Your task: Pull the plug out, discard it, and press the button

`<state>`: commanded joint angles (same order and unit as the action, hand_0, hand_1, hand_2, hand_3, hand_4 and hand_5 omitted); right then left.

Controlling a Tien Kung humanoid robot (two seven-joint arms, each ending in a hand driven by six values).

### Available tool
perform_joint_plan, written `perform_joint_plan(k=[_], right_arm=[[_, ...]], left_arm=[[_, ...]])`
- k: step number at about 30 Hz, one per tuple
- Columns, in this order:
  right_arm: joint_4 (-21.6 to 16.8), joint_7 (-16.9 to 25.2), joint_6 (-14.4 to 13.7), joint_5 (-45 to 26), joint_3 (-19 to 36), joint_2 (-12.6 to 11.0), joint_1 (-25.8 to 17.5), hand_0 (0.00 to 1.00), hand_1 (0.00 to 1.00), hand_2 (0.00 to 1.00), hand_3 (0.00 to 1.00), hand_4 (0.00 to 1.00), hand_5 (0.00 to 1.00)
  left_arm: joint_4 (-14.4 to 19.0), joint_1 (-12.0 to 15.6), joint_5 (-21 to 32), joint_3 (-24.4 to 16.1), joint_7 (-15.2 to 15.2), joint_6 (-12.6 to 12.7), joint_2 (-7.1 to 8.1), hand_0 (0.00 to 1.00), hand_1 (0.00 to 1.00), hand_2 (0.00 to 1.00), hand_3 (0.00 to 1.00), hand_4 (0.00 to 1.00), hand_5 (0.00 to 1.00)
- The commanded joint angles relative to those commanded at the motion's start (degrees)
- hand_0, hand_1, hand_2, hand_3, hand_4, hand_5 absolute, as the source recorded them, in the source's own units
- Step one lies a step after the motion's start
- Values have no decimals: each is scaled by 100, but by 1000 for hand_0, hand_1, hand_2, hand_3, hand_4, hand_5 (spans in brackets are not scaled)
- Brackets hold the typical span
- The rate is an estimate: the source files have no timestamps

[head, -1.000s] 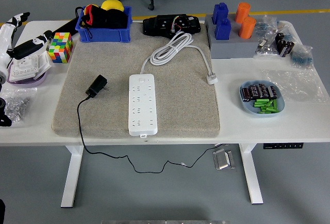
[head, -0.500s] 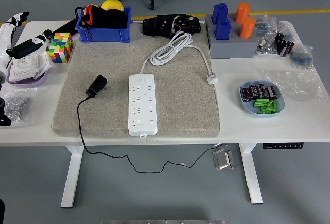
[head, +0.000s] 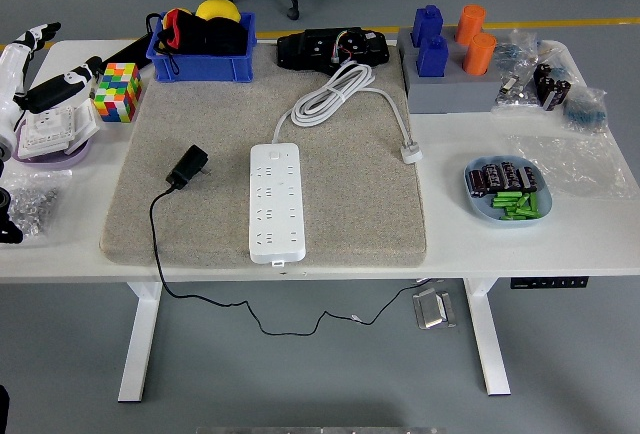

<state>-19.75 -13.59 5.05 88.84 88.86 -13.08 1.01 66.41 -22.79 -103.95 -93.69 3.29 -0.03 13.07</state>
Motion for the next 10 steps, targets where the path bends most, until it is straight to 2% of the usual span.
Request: perform_joint_plan(k=[10], right_arm=[[-4,0,-3,4,7,8,-38,767,729,724,713,883,658]], left_arm=[[16,49,3,8,-3,-2,-20,967,979,953,913,835,533]])
